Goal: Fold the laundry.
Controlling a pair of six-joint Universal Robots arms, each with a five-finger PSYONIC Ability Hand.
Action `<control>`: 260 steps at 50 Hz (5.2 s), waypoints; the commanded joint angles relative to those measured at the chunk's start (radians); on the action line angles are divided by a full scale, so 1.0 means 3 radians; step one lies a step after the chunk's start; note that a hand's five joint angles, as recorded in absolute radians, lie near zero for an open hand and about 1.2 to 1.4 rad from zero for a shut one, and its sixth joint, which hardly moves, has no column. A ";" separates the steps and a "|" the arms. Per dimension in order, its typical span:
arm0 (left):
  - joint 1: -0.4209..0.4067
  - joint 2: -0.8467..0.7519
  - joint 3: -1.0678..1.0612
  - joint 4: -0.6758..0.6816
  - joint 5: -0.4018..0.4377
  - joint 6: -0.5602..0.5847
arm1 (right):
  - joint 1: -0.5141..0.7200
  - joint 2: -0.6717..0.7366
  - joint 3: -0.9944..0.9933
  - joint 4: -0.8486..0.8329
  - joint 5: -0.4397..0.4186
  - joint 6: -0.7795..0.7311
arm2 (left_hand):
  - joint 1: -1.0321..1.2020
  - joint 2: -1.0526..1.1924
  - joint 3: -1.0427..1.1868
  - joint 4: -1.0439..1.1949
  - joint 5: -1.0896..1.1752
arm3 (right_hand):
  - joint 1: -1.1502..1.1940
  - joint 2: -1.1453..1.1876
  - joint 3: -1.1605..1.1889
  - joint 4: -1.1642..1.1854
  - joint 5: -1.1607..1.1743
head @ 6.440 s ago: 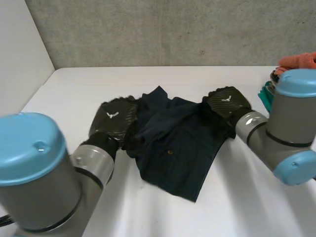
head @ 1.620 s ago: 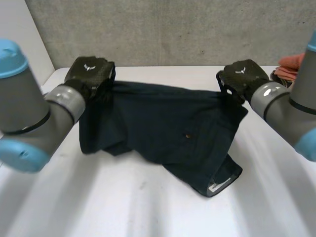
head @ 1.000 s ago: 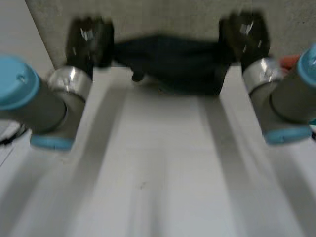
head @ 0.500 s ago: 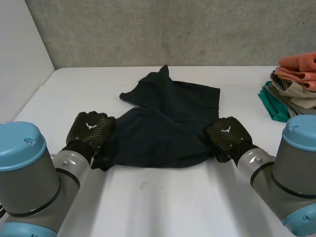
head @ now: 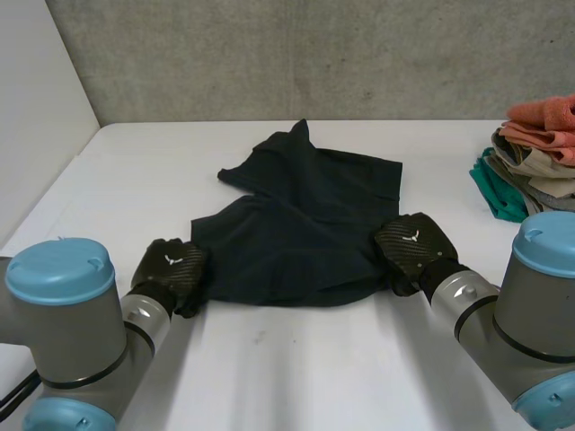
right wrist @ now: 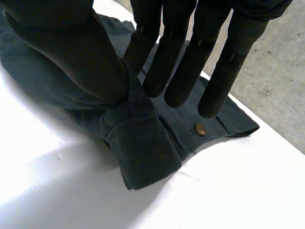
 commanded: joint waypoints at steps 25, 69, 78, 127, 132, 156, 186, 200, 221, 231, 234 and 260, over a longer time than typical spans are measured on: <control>0.0130 0.0151 0.0237 0.0247 0.0023 -0.0008 | -0.0169 -0.0008 -0.0018 0.0498 0.0213 0.0693 | 0.1539 0.1665 0.1669 0.1664 0.1681 | -0.1751 -0.1878 -0.1895 -0.1887 -0.1864; -0.0811 0.1214 -0.0055 -0.2530 0.0069 0.0851 | -0.0118 -0.0641 -0.0064 0.2416 0.0183 -0.1864 | 0.1539 0.1665 0.1669 0.1664 0.1681 | 0.0995 0.0868 0.0852 0.0860 0.0883; -0.0207 0.0438 0.0579 -0.0802 0.0069 0.1029 | -0.0062 -0.0229 -0.0544 0.1318 0.0223 -0.0970 | 0.1539 0.1665 0.1669 0.1664 0.1681 | 0.0995 0.0868 0.0852 0.0860 0.0883; -0.0008 -0.0074 0.0723 0.0922 0.0478 -0.0054 | -0.0394 0.0325 -0.0667 0.0841 0.0127 0.0535 | -0.2266 -0.2140 -0.2137 -0.2141 -0.2124 | -0.2739 -0.2867 -0.2883 -0.2875 -0.2852; -0.0018 -0.0064 0.0651 0.0927 0.0478 -0.0162 | -0.0379 0.0688 -0.0713 0.0467 0.0116 0.0519 | -0.2276 -0.2150 -0.2146 -0.2151 -0.2134 | -0.2652 -0.2779 -0.2795 -0.2788 -0.2764; 0.0038 0.0130 0.0457 0.0927 0.0473 -0.0182 | -0.0962 0.0100 -0.0493 0.0452 0.0229 -0.1677 | -0.2355 -0.2228 -0.2225 -0.2229 -0.2212 | 0.0995 0.0868 0.0852 0.0860 0.0883; 0.0141 0.0263 0.0850 0.0907 0.0167 -0.0233 | 0.0726 0.0331 -0.0790 -0.0177 -0.1131 -0.1385 | -0.2384 -0.2258 -0.2254 -0.2259 -0.2242 | -0.3077 -0.3204 -0.3221 -0.3213 -0.3190; -0.0437 -0.0554 0.2113 0.0064 0.0350 -0.0591 | -0.0159 -0.0514 -0.0662 0.0180 -0.0089 0.1164 | -0.2335 -0.2209 -0.2205 -0.2210 -0.2193 | -0.3077 -0.3204 -0.3221 -0.3213 -0.3190; -0.0672 -0.1470 0.2758 -0.1209 -0.0243 -0.0377 | -0.0195 0.1060 -0.1899 0.1198 -0.0661 0.1056 | -0.2306 -0.2179 -0.2176 -0.2180 -0.2164 | -0.3077 -0.3204 -0.3221 -0.3213 -0.3190; -0.0575 -0.1593 0.2717 -0.1363 -0.0232 -0.0131 | -0.0047 0.1353 -0.2043 0.1173 -0.0319 0.0454 | -0.2306 -0.2179 -0.2176 -0.2180 -0.2164 | -0.3077 -0.3204 -0.3221 -0.3213 -0.3190; -0.0560 -0.1568 0.2722 -0.1348 -0.0207 -0.0131 | 0.0020 0.1378 -0.2089 0.1183 -0.0140 0.0162 | -0.2306 -0.2179 -0.2176 -0.2180 -0.2164 | -0.3077 -0.3204 -0.3221 -0.3213 -0.3190; -0.0325 -0.0417 0.2758 -0.1179 0.1781 -0.0447 | 0.0449 -0.0125 0.0098 -0.0016 0.0172 -0.0094 | -0.2315 -0.2189 -0.2185 -0.2190 -0.2173 | -0.3077 -0.3204 -0.3221 -0.3213 -0.3190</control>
